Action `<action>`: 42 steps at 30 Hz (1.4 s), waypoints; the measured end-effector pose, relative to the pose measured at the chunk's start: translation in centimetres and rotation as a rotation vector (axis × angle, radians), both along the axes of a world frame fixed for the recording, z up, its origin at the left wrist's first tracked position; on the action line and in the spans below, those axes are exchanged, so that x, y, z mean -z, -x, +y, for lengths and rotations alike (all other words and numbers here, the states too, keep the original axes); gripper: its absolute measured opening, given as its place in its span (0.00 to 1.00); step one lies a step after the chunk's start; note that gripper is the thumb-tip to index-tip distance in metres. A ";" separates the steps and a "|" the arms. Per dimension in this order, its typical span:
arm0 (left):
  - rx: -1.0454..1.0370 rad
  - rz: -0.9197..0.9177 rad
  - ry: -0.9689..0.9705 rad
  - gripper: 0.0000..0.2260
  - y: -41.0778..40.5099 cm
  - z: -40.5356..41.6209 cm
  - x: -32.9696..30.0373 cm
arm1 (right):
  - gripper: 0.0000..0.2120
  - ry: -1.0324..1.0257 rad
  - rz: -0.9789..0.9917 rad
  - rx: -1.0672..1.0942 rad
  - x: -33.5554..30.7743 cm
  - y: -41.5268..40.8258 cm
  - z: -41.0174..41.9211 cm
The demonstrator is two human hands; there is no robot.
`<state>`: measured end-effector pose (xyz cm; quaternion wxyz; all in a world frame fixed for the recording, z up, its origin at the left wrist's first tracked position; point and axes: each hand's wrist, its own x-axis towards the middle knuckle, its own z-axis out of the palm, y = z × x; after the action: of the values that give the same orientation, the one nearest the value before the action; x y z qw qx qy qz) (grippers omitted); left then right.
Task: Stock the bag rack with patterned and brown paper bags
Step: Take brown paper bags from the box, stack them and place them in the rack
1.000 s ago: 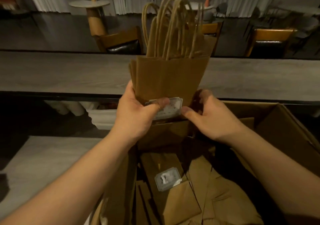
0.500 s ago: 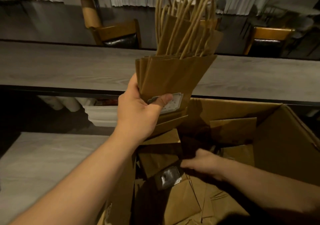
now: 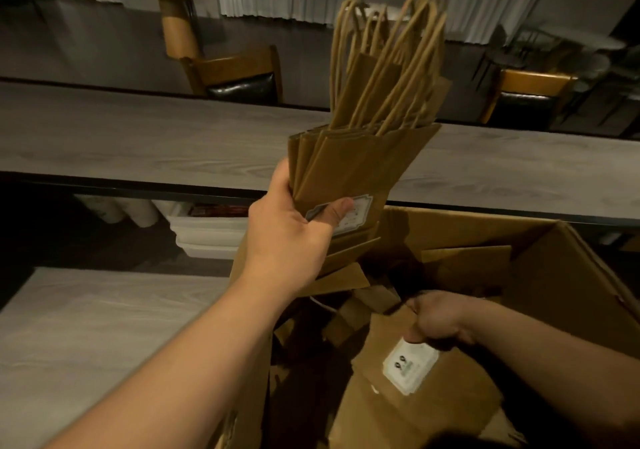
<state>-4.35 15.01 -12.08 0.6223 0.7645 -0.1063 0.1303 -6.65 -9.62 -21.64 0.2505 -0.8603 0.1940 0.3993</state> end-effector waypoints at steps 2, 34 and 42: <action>-0.010 0.013 0.006 0.21 0.2 -0.1 -0.3 | 0.17 -0.037 0.089 -0.066 -1.6 0.2 -2.3; 0.236 0.361 0.135 0.10 2.0 -0.3 -1.7 | 0.13 -0.530 -0.786 0.365 -12.0 0.7 3.0; 0.195 0.284 0.429 0.44 1.7 1.3 -2.4 | 0.24 -0.471 -0.825 0.133 -17.5 1.5 7.6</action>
<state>-6.07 16.29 -9.66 0.7883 0.6120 -0.0610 -0.0190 -8.16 -2.03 -4.19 0.5198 -0.8525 0.0374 0.0406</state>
